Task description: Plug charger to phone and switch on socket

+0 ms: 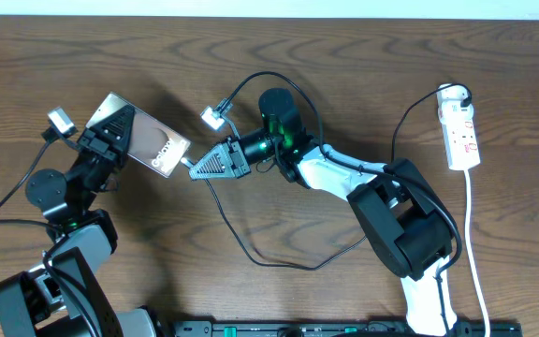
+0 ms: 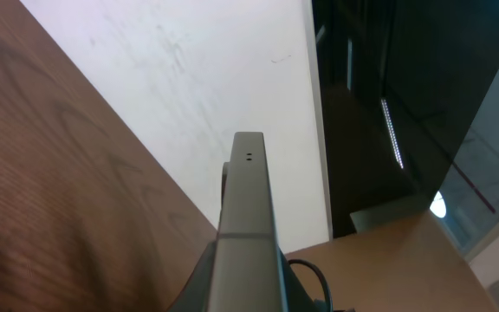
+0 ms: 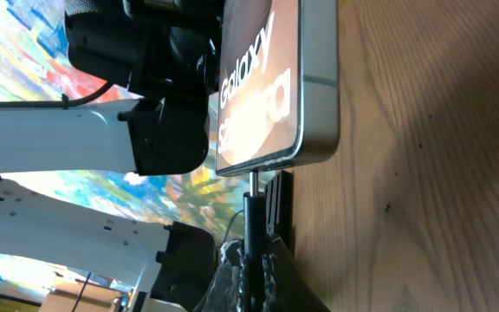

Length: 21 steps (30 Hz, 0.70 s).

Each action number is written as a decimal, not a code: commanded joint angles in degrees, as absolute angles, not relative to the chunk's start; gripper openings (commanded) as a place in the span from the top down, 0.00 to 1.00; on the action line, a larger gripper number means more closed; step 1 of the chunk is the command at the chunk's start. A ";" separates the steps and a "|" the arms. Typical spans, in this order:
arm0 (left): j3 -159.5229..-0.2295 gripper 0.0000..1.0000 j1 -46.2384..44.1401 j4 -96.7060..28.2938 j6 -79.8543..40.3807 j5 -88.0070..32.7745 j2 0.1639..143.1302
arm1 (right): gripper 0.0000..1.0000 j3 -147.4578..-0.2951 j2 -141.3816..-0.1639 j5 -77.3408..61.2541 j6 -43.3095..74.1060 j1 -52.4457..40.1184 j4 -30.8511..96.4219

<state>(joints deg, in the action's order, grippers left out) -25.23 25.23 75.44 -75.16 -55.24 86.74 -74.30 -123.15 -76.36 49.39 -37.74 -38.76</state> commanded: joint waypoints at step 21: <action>-25.78 0.93 23.64 76.14 -74.46 -56.93 86.06 | 0.99 -75.35 -122.91 -75.75 49.89 -39.72 -39.51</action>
